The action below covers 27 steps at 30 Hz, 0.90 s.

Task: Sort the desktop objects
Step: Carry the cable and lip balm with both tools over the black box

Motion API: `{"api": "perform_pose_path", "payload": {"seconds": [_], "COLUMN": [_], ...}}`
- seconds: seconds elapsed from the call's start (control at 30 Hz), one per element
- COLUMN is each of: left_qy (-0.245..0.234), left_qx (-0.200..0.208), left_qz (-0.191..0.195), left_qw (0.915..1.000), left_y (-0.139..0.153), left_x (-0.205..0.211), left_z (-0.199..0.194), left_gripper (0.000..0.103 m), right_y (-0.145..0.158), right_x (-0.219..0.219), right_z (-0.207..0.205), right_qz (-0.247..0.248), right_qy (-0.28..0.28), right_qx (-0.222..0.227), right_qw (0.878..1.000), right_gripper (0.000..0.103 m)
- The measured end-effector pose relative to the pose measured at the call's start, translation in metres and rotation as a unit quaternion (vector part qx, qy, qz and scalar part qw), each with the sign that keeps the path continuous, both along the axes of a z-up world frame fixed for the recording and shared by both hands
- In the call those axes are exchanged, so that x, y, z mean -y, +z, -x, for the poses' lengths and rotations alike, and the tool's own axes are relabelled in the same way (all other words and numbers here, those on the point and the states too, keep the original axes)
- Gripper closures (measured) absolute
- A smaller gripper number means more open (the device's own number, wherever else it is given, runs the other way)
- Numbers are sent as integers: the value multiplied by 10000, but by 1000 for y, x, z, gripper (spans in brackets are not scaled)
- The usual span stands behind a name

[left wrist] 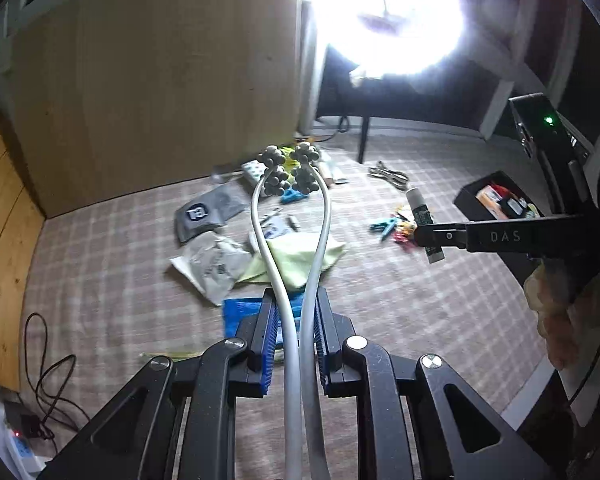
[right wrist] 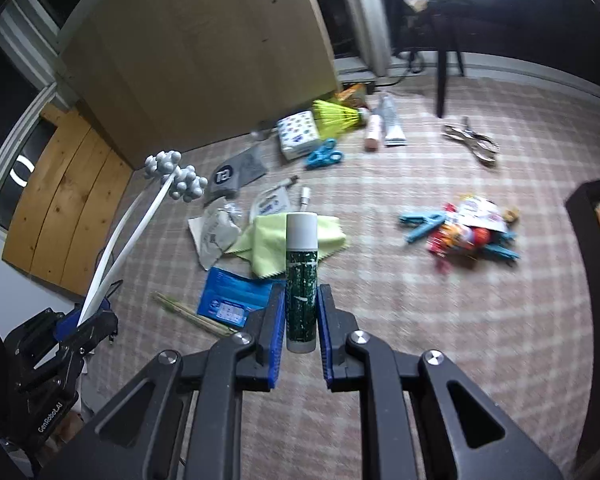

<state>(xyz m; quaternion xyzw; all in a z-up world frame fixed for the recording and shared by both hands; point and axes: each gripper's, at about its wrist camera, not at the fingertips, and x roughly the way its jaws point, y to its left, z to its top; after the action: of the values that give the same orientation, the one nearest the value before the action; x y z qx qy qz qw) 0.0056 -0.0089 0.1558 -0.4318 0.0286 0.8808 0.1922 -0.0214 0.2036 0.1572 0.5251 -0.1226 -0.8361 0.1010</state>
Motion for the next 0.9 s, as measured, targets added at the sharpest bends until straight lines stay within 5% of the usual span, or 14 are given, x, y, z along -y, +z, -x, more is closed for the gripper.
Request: {"api": "perform_pose_path", "payload": {"seconds": [0.3, 0.9], "left_qy": [-712, -1496], "left_qx": [10, 3], "left_qz": [-66, -308], "left_qw": [9974, 9883], "left_y": [5, 3], "left_x": [-65, -323], "left_z": [-9, -11], "left_gripper": [87, 87], "right_y": [1, -11], "right_x": [-75, -330], "right_z": [-35, -80], "right_qz": [-52, -224], "right_qy": [-756, -1850], "right_qx": [-32, -25], "right_qw": [9971, 9825], "right_gripper": [88, 88]}}
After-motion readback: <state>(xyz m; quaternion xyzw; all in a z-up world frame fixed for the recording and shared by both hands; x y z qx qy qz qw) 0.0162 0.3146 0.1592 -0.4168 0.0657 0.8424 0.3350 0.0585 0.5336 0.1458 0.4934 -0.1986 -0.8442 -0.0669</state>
